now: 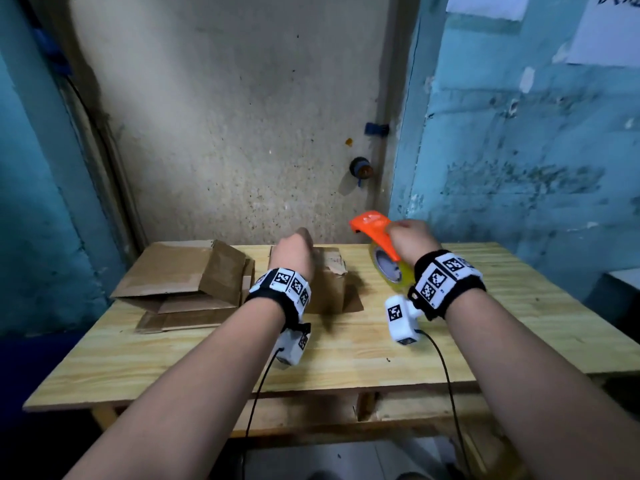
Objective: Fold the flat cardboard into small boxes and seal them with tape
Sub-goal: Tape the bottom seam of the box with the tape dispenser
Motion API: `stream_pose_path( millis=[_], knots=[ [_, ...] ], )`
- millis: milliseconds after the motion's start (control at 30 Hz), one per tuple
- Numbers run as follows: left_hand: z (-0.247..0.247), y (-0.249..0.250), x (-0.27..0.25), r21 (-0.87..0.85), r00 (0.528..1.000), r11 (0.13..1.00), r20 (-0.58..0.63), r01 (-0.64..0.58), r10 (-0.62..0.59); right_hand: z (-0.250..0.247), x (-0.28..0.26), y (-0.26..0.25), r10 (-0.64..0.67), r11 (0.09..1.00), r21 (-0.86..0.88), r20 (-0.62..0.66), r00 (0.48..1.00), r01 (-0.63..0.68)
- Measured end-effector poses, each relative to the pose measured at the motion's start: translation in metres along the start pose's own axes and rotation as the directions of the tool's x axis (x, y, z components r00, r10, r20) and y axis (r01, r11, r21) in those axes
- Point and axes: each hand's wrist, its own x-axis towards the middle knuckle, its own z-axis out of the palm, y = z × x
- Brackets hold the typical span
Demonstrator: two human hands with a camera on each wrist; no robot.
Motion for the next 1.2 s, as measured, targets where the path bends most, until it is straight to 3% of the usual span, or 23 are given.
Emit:
stream_pose_path(
  millis=[67,133,233,333,400,533,633,700,800,1000,1200],
  knots=[
    [-0.001,0.000,0.000,-0.021,1.000,1.000,-0.007,-0.005,0.005,-0.004,-0.011,-0.022,-0.135,0.990,0.042,-0.048,0.990,0.137],
    [-0.004,-0.001,0.000,-0.030,1.000,1.000,0.008,0.002,-0.002,-0.002,-0.023,-0.041,-0.237,0.971,0.045,0.001,0.972,0.237],
    [-0.006,-0.005,0.002,-0.065,1.000,0.998,0.014,0.017,-0.016,0.016,-0.034,-0.054,-0.256,0.966,0.024,0.167,0.952,0.256],
    [-0.014,-0.011,0.002,-0.226,1.000,0.974,0.012,0.014,-0.011,0.029,-0.034,-0.053,-0.240,0.971,0.049,0.186,0.953,0.235],
    [-0.024,-0.015,0.000,-0.472,0.997,0.879,-0.010,0.061,-0.074,0.029,-0.033,-0.052,-0.233,0.972,0.044,0.192,0.953,0.229],
    [-0.038,-0.022,0.005,-0.813,0.983,0.564,0.057,0.145,-0.172,0.023,-0.036,-0.057,-0.254,0.967,0.057,0.197,0.947,0.247],
    [-0.035,-0.028,0.021,-0.774,0.958,0.574,0.150,0.267,-0.243,0.020,-0.036,-0.063,-0.278,0.961,0.067,0.165,0.946,0.270],
    [-0.025,-0.037,0.037,-0.803,0.939,0.494,0.232,0.333,-0.255,0.018,-0.039,-0.067,-0.290,0.957,0.065,0.147,0.945,0.284],
    [-0.030,-0.033,0.040,-0.887,0.952,0.359,0.233,0.291,-0.197,0.015,-0.041,-0.068,-0.343,0.939,0.043,0.122,0.931,0.340],
    [-0.052,-0.002,0.018,-0.962,0.980,0.198,0.171,0.188,-0.097,0.003,-0.044,-0.064,-0.414,0.910,0.050,0.072,0.907,0.412],
    [-0.057,0.005,0.026,-0.953,0.964,0.172,0.231,0.251,-0.131,-0.002,-0.044,-0.069,-0.438,0.897,0.081,0.037,0.898,0.435]
  ],
)
